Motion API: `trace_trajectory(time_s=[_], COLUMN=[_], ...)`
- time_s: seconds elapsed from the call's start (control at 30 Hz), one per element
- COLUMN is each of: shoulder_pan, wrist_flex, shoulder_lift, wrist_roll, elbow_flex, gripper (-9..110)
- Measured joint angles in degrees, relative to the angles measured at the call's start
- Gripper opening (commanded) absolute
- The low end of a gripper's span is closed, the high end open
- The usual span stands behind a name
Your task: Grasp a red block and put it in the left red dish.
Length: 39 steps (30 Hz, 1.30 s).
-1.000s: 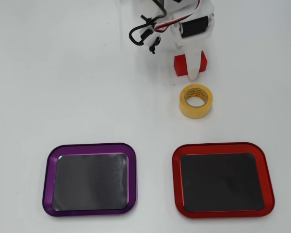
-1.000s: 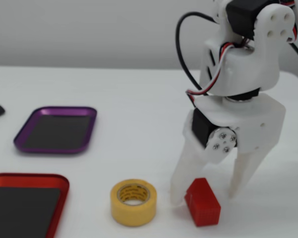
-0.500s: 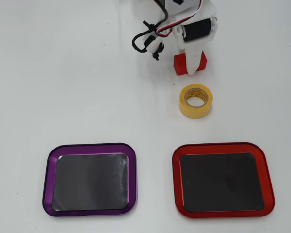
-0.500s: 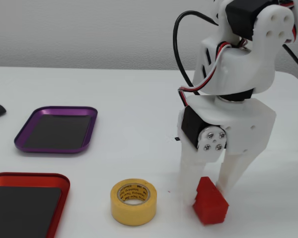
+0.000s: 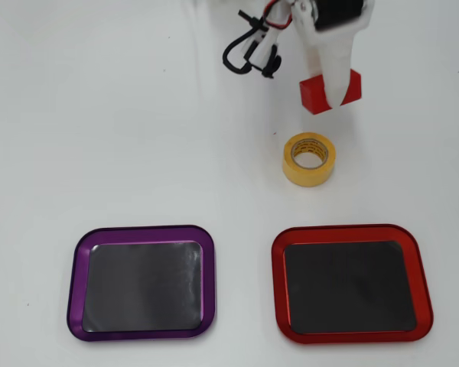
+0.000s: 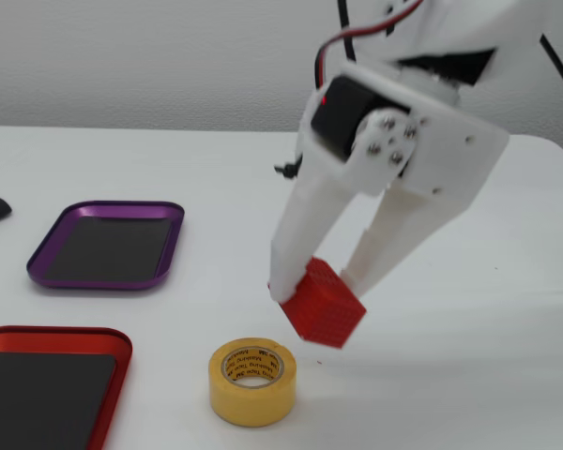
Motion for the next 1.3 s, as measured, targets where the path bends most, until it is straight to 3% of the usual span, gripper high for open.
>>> trace_trajectory(time_s=[0.27,0.57,0.93,1.3], shoulder_pan=[0.70,1.32,7.73,8.00], wrist_flex=[-18.54,-36.21,-31.29,-26.37], shoulder_lift=[7.12,-11.95,-40.69,-42.89], wrist_roll=[-9.49,-16.08,-16.61,-16.87], elbow_flex=[-0.18,-4.66,-30.06,-33.49], gripper=[0,0,0,1])
